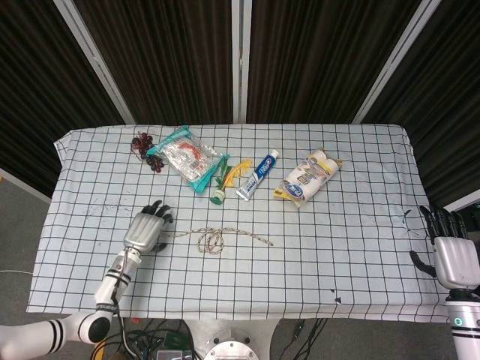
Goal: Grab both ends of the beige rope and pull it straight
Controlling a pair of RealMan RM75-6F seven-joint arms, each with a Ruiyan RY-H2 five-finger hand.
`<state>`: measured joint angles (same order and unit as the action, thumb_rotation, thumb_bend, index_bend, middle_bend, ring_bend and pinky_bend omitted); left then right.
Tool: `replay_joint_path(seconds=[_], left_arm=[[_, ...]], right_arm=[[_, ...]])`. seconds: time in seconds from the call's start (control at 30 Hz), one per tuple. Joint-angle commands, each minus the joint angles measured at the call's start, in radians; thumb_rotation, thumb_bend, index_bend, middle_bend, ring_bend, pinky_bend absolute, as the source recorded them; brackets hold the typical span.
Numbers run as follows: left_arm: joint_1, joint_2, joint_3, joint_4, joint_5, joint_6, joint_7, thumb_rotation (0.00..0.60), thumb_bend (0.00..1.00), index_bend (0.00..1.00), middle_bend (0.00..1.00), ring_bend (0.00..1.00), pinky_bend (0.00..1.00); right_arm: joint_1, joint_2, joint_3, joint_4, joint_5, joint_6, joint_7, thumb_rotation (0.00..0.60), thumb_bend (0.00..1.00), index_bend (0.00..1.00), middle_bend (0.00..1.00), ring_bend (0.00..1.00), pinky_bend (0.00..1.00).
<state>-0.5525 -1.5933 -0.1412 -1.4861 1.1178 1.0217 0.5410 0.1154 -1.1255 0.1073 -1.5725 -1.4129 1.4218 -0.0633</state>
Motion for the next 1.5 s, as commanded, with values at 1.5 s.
replay_joint_path(seconds=[1.5], left_arm=[[-0.033, -0.061, 0.045, 0.076, -0.071, 0.026, 0.022, 0.600, 0.33, 0.52, 0.18, 0.05, 0.21]], right_arm=[[0.008, -0.018, 0.000, 0.028, 0.015, -0.018, 0.020, 0.600, 0.20, 0.00, 0.00, 0.00, 0.00]])
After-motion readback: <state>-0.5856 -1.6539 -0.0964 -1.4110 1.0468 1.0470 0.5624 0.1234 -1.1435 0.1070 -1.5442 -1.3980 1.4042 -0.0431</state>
